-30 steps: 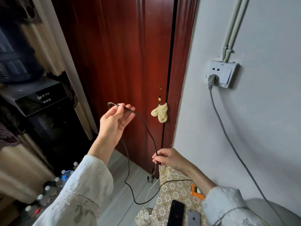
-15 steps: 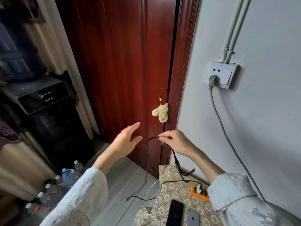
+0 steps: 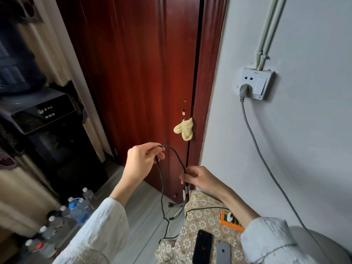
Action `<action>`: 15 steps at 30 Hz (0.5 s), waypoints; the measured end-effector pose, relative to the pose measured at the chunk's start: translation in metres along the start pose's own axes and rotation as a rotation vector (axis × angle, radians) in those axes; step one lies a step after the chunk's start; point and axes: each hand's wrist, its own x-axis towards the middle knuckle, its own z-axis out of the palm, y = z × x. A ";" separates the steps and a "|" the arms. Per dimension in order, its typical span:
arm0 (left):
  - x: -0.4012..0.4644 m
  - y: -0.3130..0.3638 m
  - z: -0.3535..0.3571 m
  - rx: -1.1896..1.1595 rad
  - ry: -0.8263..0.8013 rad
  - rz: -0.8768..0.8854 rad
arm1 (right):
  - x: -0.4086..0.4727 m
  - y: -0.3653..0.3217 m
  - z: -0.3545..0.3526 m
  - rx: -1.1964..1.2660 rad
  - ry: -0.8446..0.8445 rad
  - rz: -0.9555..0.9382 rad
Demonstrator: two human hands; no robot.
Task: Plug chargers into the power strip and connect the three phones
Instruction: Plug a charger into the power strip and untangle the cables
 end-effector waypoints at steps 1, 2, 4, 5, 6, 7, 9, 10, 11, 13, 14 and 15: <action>0.002 0.001 -0.001 -0.022 0.022 0.002 | 0.000 0.001 0.000 0.003 -0.024 0.005; 0.004 0.002 -0.003 -0.059 0.059 -0.007 | 0.000 0.003 -0.001 -0.010 -0.053 0.004; 0.009 0.001 -0.010 -0.181 0.146 -0.066 | -0.002 0.011 -0.003 -0.074 -0.070 0.008; 0.011 0.000 -0.014 -0.218 0.159 -0.097 | -0.003 0.016 -0.005 -0.112 -0.031 0.018; 0.013 -0.001 -0.019 -0.215 0.128 -0.121 | -0.004 0.019 -0.008 -0.158 0.039 0.027; 0.013 -0.003 -0.022 -0.178 0.055 -0.141 | -0.004 0.021 -0.013 -0.207 0.121 0.024; 0.011 -0.008 -0.025 -0.040 -0.145 -0.161 | -0.001 0.022 -0.021 -0.328 0.278 -0.029; 0.008 -0.008 -0.024 0.029 -0.239 -0.162 | 0.000 0.020 -0.024 -0.393 0.340 -0.073; 0.006 -0.008 -0.021 0.085 -0.326 -0.167 | 0.002 0.017 -0.026 -0.455 0.389 -0.121; 0.000 -0.007 -0.010 0.172 -0.467 -0.173 | 0.004 0.008 -0.022 -0.564 0.472 -0.245; -0.002 -0.006 -0.002 0.196 -0.509 -0.162 | 0.005 0.004 -0.019 -0.617 0.508 -0.318; -0.004 -0.006 0.007 0.200 -0.528 -0.143 | 0.005 0.000 -0.015 -0.666 0.538 -0.389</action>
